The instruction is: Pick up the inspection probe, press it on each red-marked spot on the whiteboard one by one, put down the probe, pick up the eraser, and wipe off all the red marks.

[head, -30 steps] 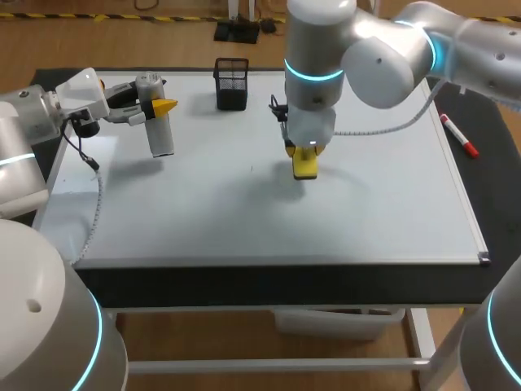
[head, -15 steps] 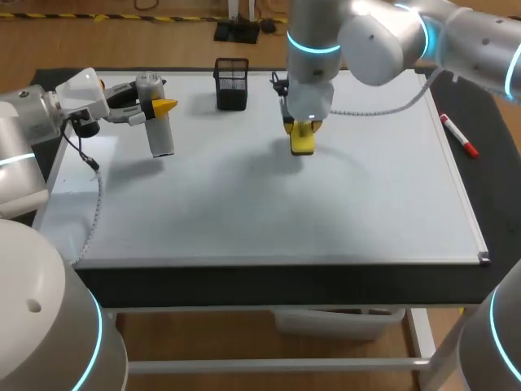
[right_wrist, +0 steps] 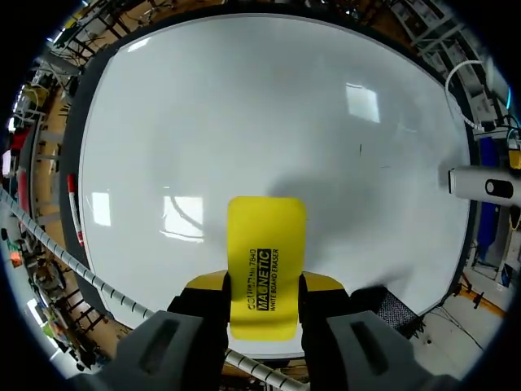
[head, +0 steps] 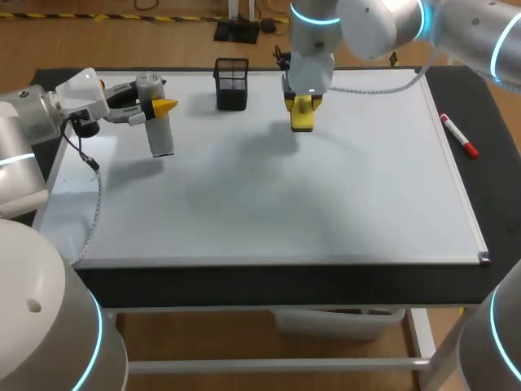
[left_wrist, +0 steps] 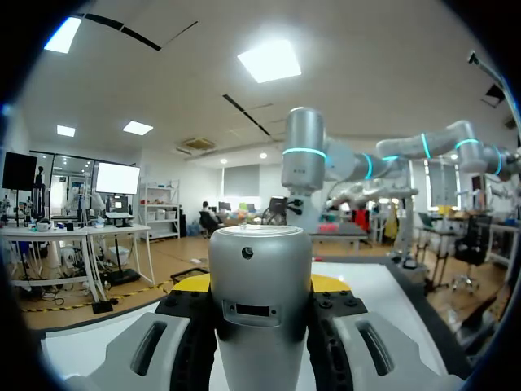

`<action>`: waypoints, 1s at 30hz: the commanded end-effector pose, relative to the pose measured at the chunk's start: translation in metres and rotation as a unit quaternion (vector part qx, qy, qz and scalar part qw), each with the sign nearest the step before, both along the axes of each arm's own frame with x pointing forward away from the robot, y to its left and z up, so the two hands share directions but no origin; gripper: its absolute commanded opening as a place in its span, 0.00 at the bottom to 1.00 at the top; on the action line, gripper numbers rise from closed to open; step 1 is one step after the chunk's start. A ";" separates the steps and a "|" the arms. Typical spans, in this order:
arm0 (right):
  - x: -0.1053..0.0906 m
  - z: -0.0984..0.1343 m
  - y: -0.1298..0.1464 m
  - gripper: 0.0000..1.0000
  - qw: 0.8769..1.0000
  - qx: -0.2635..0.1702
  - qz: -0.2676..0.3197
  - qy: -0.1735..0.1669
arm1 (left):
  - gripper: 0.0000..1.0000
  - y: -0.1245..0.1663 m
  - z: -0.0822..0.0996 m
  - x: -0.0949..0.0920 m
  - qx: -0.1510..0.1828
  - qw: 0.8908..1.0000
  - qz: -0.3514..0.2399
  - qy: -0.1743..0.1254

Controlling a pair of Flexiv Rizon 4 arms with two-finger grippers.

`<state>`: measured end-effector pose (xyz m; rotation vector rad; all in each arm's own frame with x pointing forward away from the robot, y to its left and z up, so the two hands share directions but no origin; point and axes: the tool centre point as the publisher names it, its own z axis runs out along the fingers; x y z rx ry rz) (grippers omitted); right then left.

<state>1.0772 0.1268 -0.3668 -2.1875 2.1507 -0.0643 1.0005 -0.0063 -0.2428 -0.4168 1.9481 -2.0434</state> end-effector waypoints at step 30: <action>0.060 -0.025 0.014 0.00 0.999 -0.005 -0.003 0.053 | 0.00 0.000 0.001 0.000 0.000 1.000 0.000 -0.001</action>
